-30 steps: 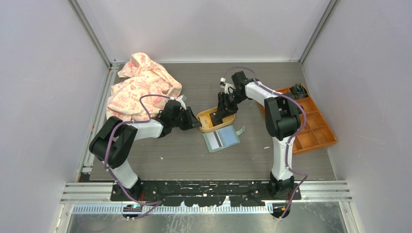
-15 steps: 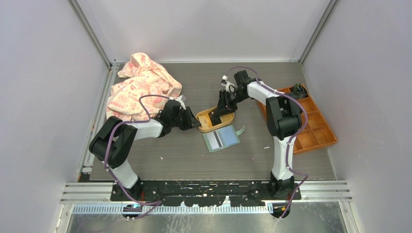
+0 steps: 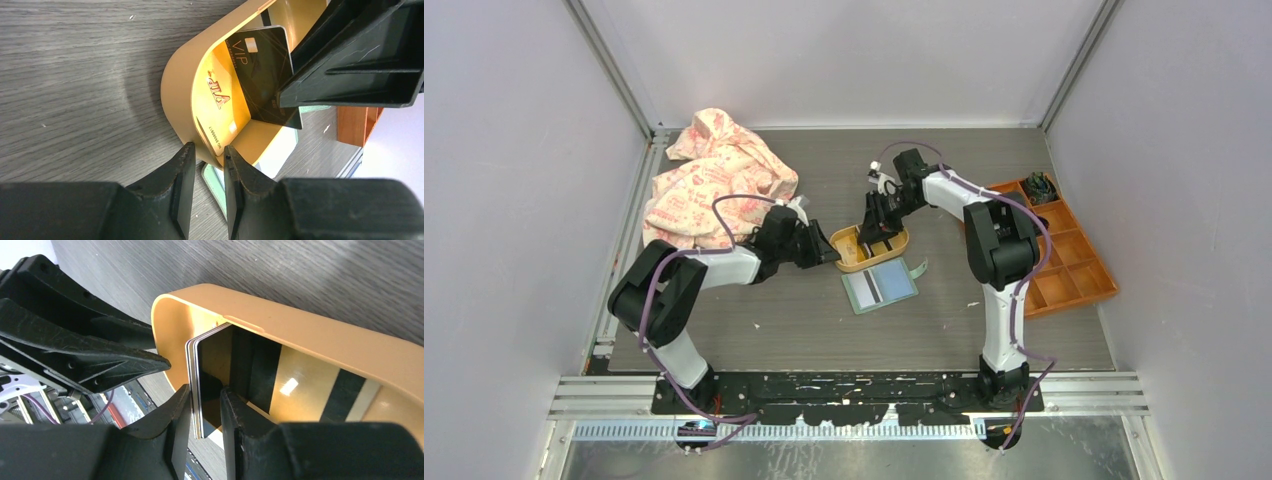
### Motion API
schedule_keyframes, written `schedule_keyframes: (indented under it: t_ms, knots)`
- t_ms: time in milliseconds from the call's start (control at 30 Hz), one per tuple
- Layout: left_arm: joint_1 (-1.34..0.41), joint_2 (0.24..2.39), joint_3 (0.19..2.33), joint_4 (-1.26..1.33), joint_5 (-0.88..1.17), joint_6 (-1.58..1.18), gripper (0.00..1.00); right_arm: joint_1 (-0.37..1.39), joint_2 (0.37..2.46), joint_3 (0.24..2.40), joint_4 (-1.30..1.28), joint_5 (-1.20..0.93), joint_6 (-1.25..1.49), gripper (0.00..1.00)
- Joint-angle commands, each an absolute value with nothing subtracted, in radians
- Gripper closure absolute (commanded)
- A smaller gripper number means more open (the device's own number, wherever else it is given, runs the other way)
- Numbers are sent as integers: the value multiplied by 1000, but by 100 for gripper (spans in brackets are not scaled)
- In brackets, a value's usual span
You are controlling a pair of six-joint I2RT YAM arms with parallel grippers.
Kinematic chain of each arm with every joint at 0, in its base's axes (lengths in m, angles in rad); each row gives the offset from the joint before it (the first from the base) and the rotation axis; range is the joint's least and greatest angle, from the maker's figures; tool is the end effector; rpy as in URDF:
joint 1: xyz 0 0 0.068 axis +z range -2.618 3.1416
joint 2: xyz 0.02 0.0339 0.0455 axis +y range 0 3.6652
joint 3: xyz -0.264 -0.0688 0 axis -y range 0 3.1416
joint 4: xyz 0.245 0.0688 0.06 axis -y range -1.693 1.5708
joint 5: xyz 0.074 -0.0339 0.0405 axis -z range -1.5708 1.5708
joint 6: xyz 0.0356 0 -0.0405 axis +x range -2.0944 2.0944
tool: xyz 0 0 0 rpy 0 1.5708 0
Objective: Put the credit cards into the card holder
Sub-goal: Pick up the credit card from the storage box.
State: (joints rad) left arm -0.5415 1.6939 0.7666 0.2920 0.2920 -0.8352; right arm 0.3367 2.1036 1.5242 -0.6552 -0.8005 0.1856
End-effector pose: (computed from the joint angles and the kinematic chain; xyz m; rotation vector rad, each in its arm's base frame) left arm 0.2813 -0.1811 0.1514 -0.1741 2.3898 -1.0382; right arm 0.3923 0.1644 0.1637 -0.4068 2.7428 1.2516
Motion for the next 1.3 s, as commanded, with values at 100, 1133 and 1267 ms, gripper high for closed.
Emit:
schedule_keyframes:
  t_ms: [100, 1133, 1267]
  knots:
    - [-545, 1690, 797, 356, 313, -842, 72, 356, 2118, 1550, -681, -692, 160, 66]
    - [-546, 1688, 799, 364, 331, -848, 71, 333, 2203, 1575, -685, -759, 169, 63]
    - [-546, 1672, 795, 360, 330, -847, 70, 325, 2189, 1577, -683, -798, 177, 68]
